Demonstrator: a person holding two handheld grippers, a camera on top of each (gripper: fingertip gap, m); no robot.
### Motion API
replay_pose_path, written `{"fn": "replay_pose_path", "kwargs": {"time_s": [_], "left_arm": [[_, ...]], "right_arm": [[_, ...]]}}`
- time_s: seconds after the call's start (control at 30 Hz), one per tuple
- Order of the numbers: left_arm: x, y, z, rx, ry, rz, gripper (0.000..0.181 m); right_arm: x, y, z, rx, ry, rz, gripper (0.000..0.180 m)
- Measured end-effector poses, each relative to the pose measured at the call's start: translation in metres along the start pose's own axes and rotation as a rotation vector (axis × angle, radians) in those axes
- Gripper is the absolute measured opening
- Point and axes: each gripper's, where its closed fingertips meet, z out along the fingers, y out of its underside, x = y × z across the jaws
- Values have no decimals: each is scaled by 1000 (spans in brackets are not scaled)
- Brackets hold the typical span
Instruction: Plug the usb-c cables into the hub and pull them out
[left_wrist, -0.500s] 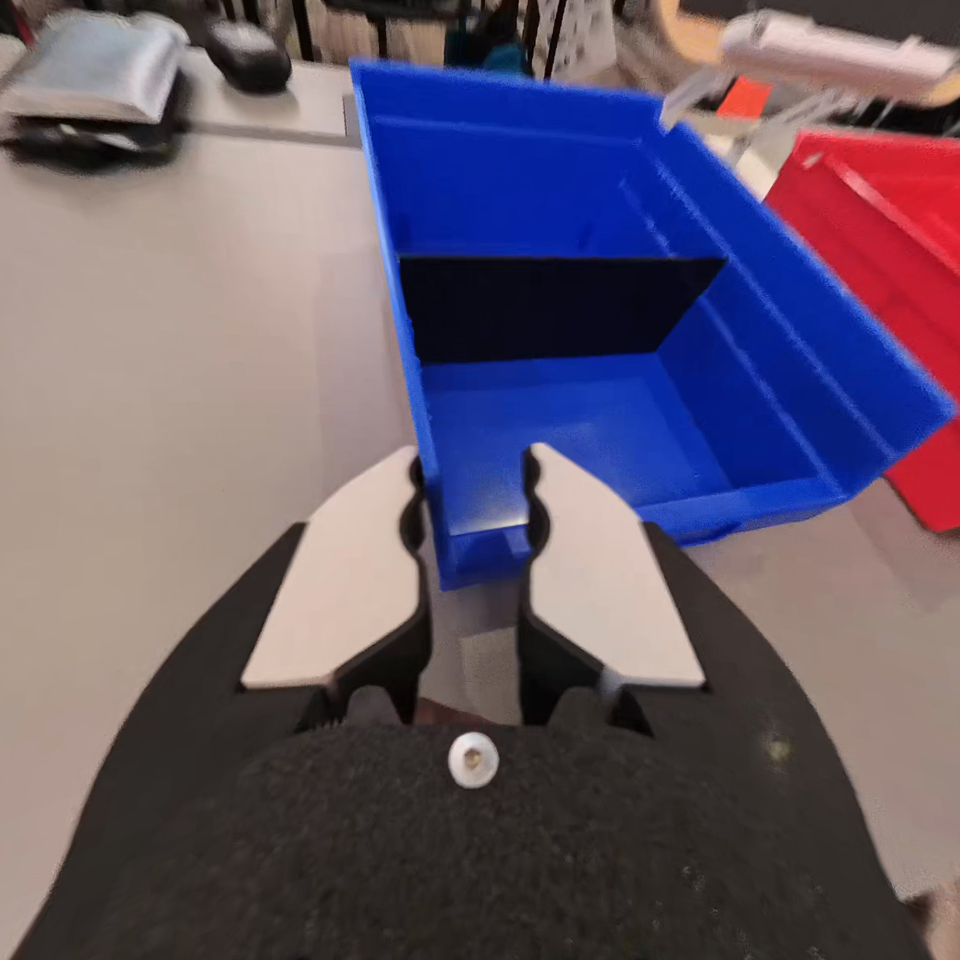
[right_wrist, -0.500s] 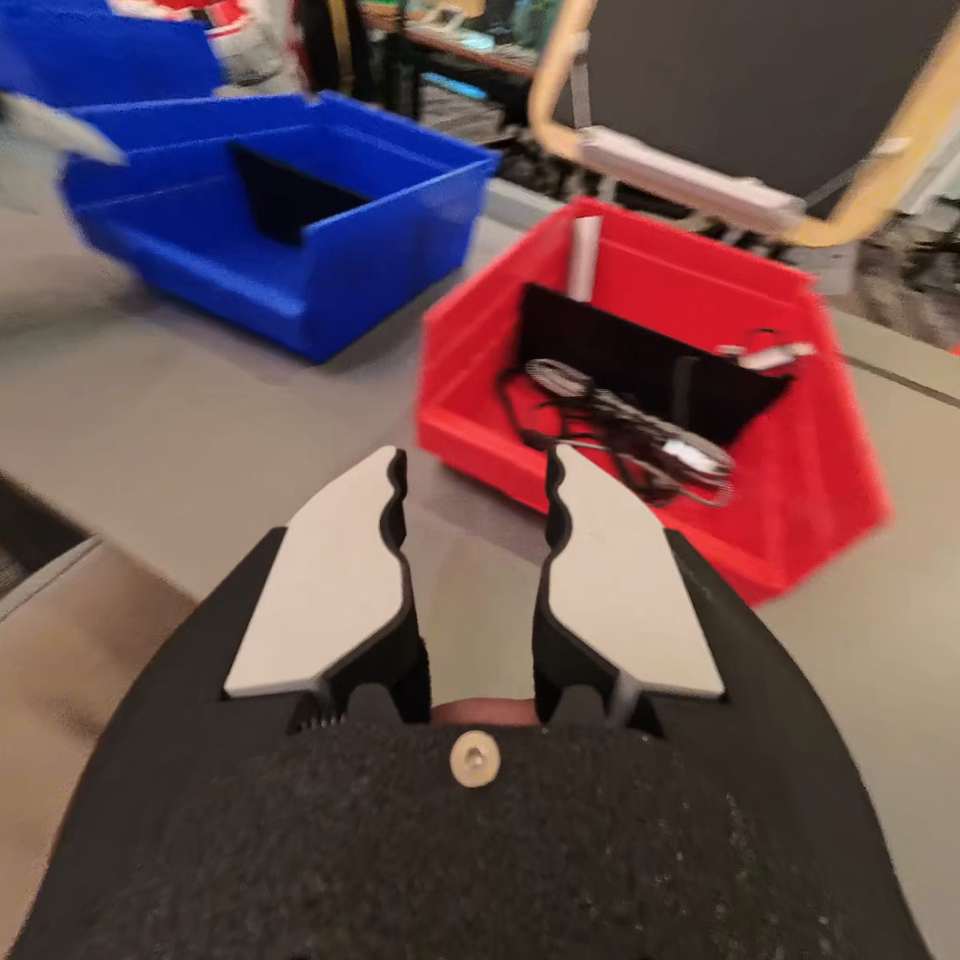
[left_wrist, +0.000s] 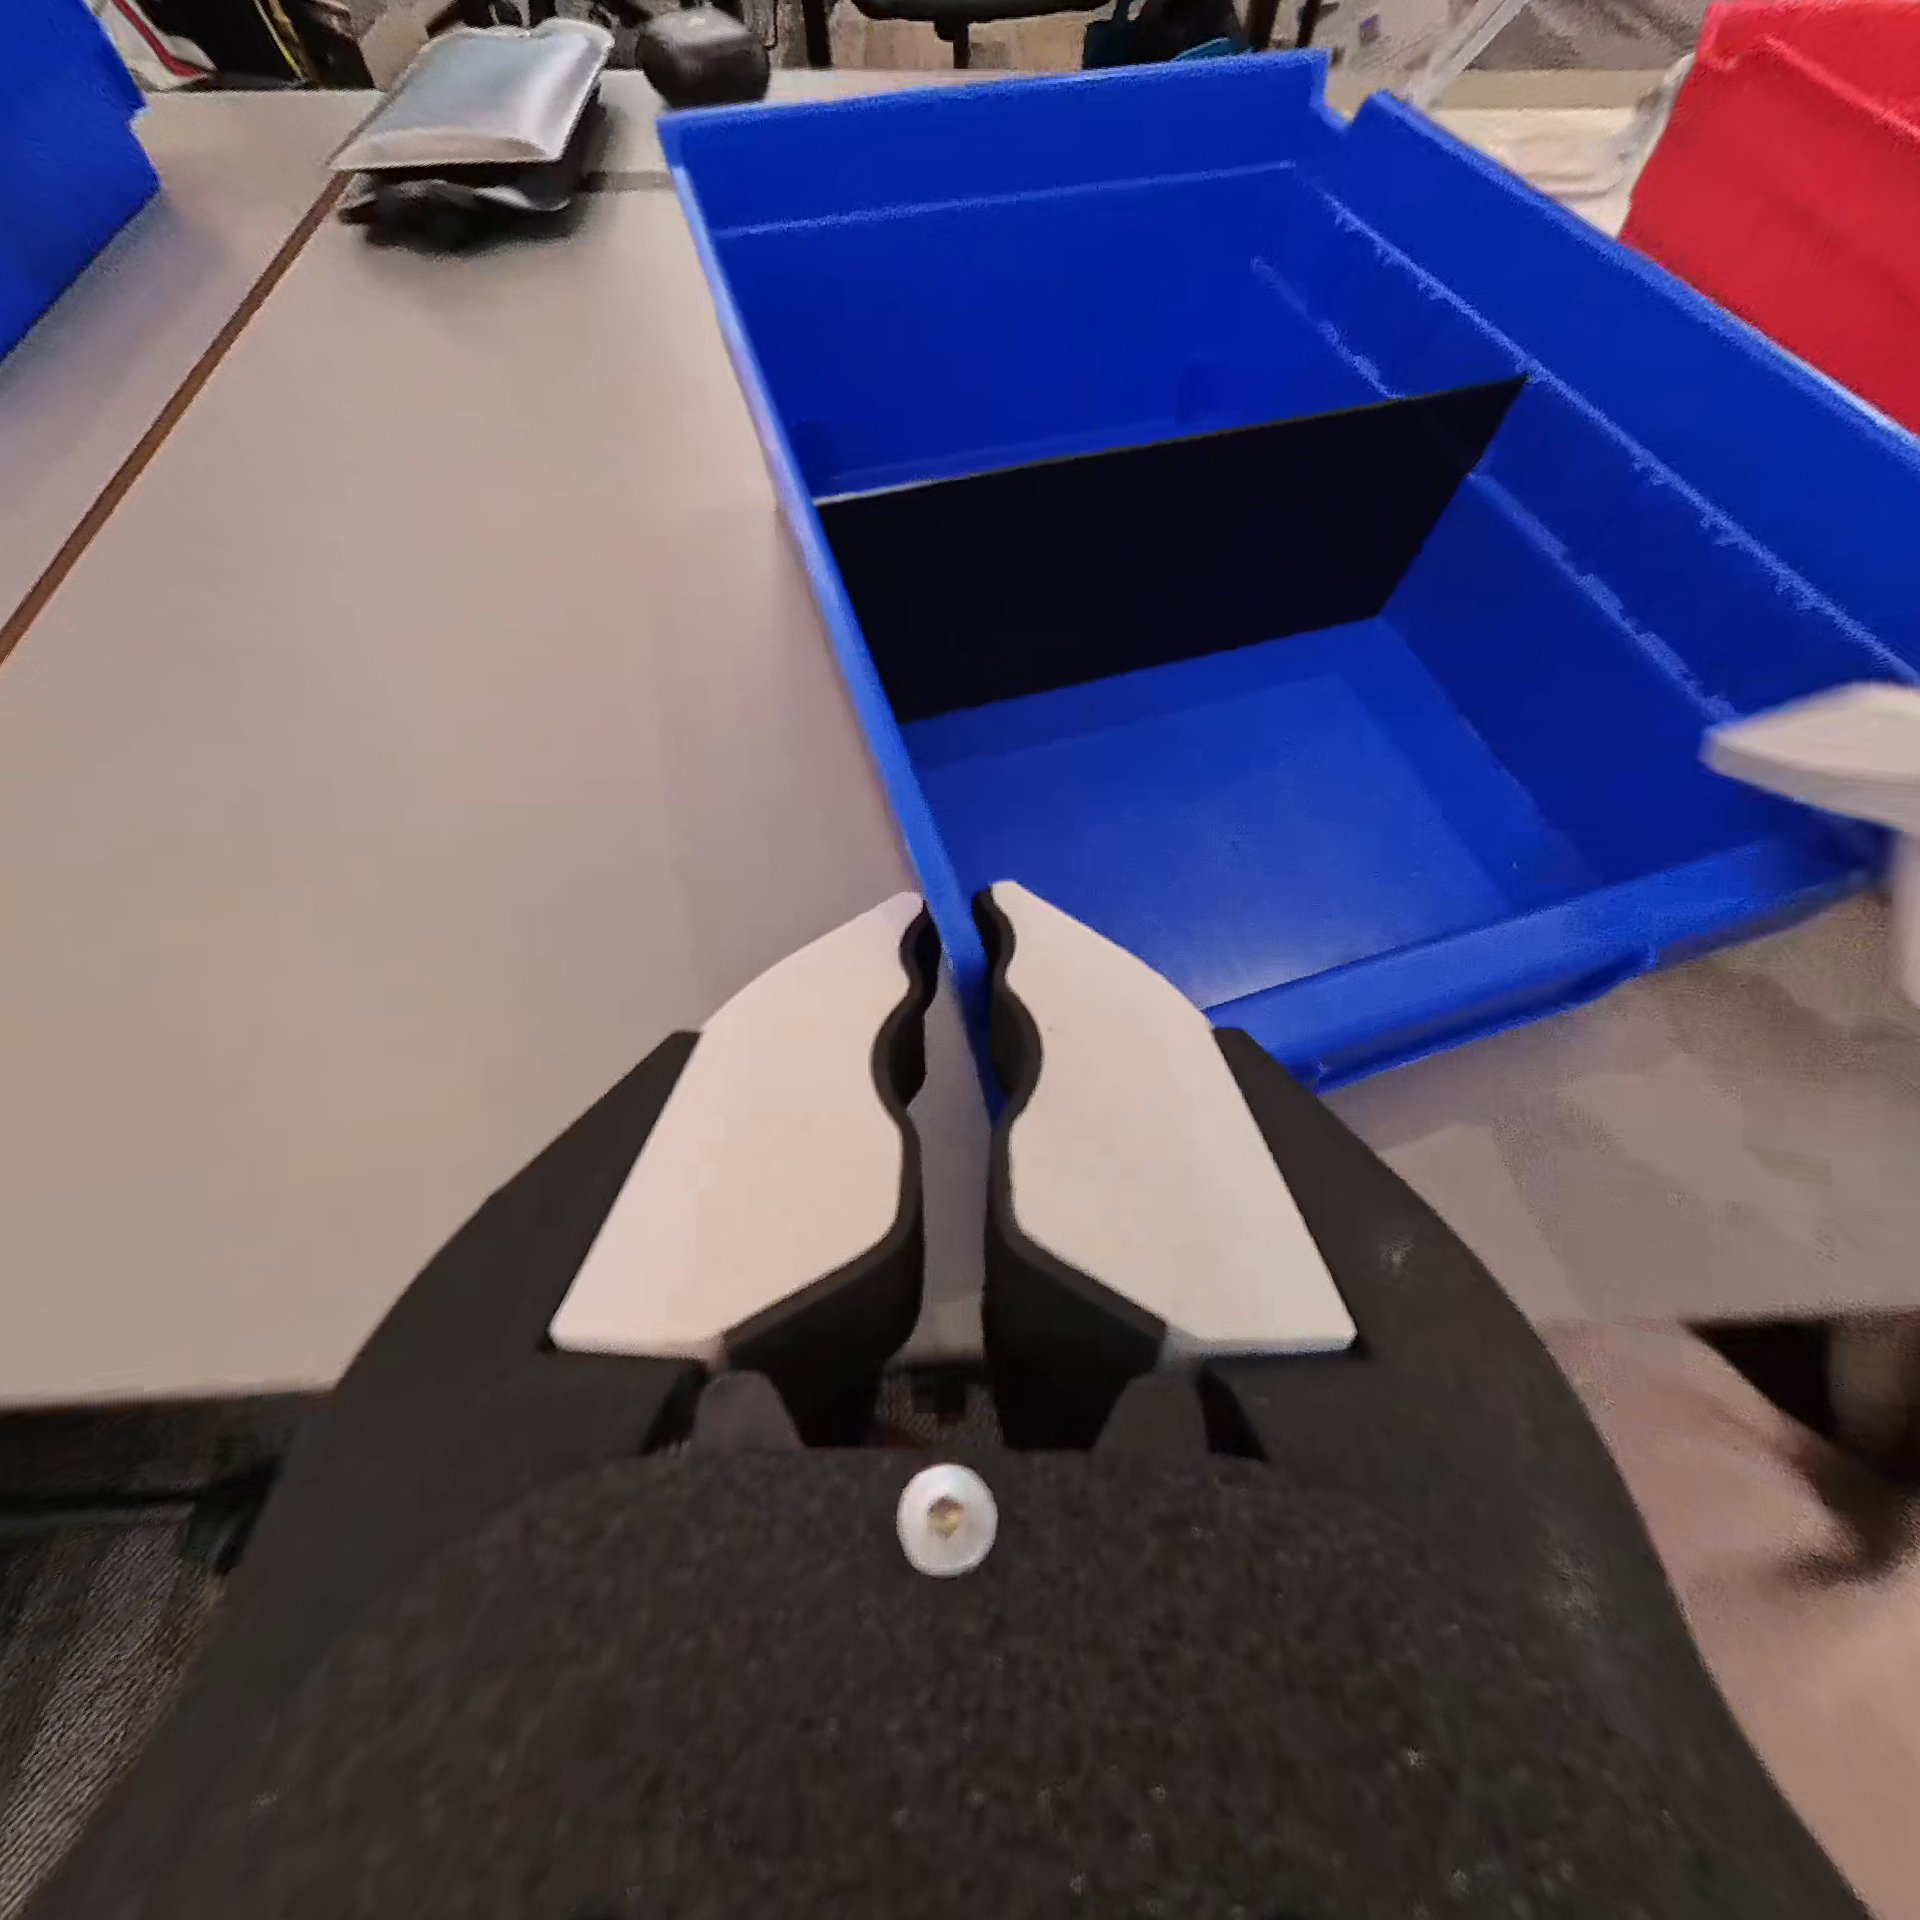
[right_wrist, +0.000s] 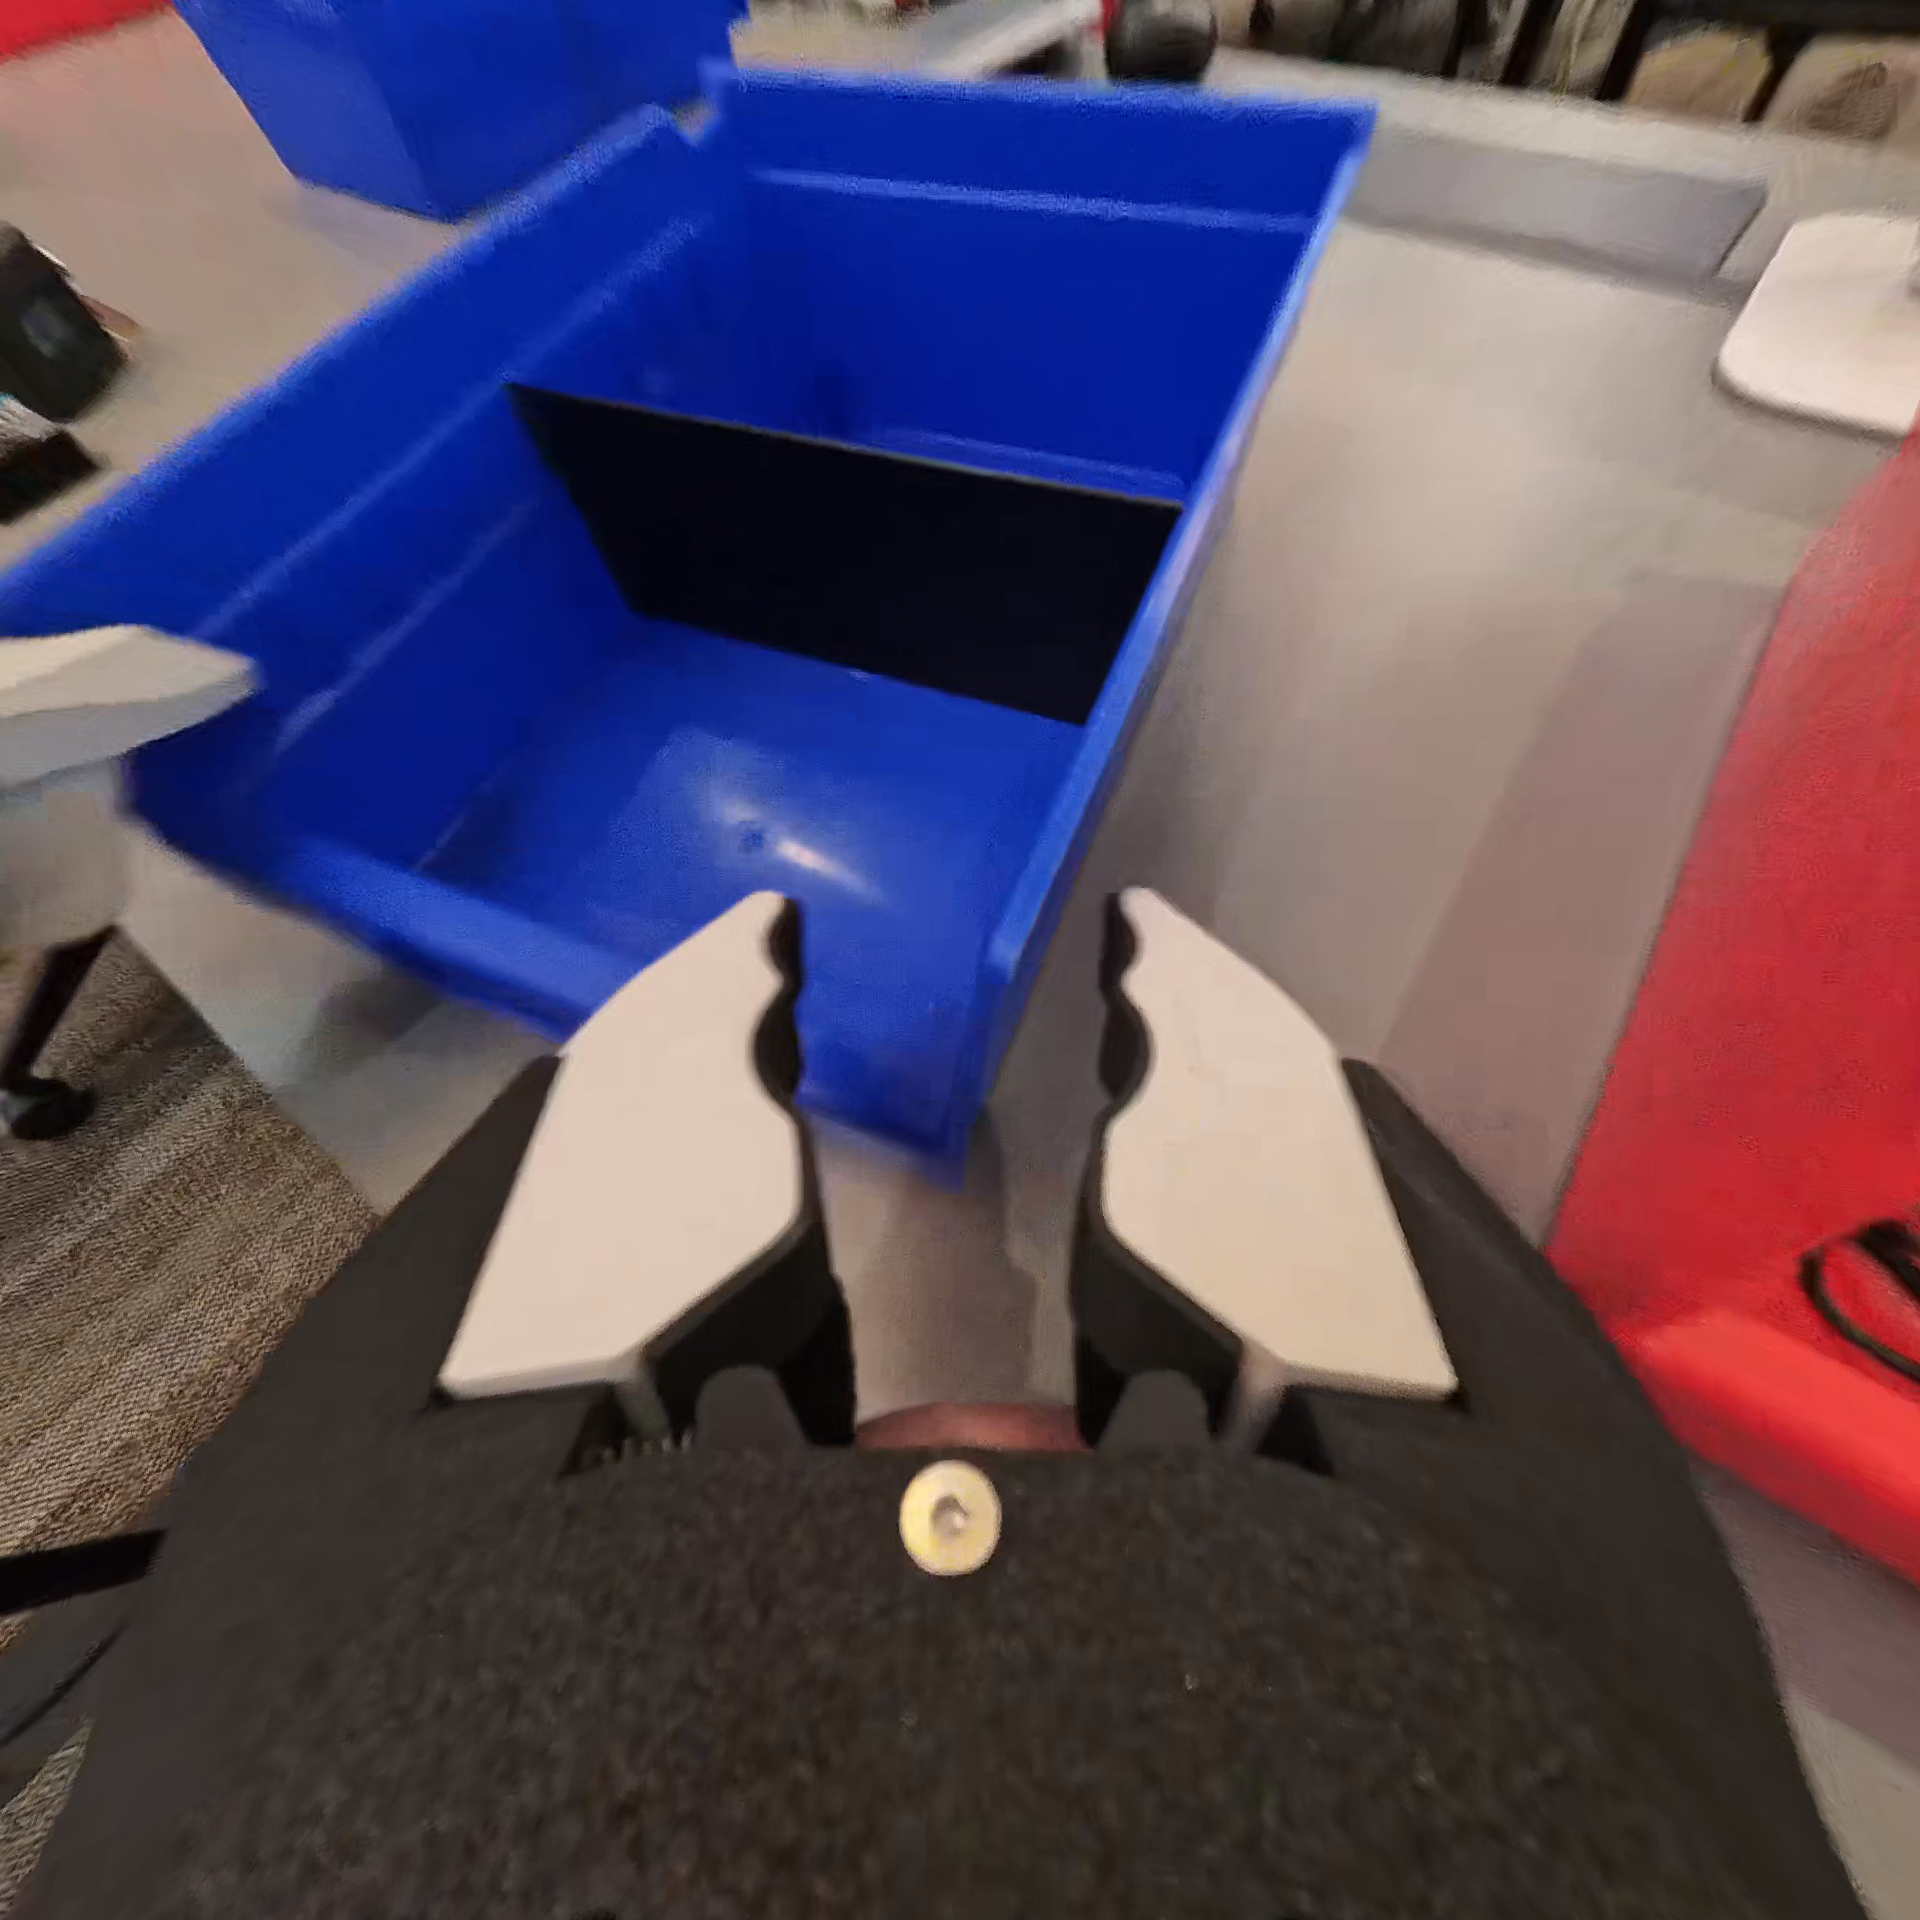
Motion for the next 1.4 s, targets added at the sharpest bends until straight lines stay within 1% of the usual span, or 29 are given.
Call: {"fn": "replay_pose_path", "kwargs": {"time_s": [0.03,0.07,0.1,0.17,0.2,0.23,0.3,0.33,0.4,0.47,0.53,0.63,0.7,0.77,0.87,0.97,1.03,1.13,1.2,1.27,1.33,1.4], "left_arm": [[3,6,-10,-3,-13,13,6],[4,11,-21,-5,-41,31,6],[4,16,-31,-13,-78,37,7],[11,25,-49,-28,-116,35,7],[14,31,-56,-63,-152,56,7],[18,33,-63,-85,-176,83,8],[32,24,-73,-65,-180,94,9],[38,14,-76,-41,-179,97,9],[53,-17,-82,32,-170,91,9],[75,-59,-86,115,-146,98,9],[107,-106,-88,202,-108,135,8],[183,-167,-79,300,9,211,8],[247,-196,-65,339,95,270,9],[318,-217,-47,371,184,307,9],[423,-218,-1,263,270,297,8],[514,-199,50,197,304,354,7],[556,-173,80,127,309,367,7],[589,-136,116,59,297,377,7],[595,-114,134,25,287,362,7],[595,-102,145,25,276,344,7],[591,-94,150,29,249,350,7],[587,-83,153,-6,252,338,7]], "right_arm": [[2,4,3,-19,39,13,30],[6,4,1,-16,80,21,11],[2,3,-1,-11,74,25,6],[-2,5,-9,-16,80,4,3],[-4,3,-13,-2,79,-3,3],[-5,-3,-19,24,84,-13,2],[1,-23,-35,92,97,-13,2],[5,-38,-45,128,92,-1,2],[17,-69,-68,191,103,-17,2],[40,-100,-98,259,129,-12,2],[72,-128,-137,343,181,-3,2],[141,-159,-209,476,325,-3,2],[197,-164,-257,538,430,24,2],[261,-153,-297,562,512,109,2],[361,-116,-332,493,606,181,3],[451,-49,-342,358,636,325,3],[492,-4,-339,272,635,396,3],[528,48,-326,211,622,457,3],[541,69,-312,224,610,483,4],[549,85,-298,199,617,450,3],[550,90,-287,180,608,380,3],[549,99,-278,133,571,380,3]]}}
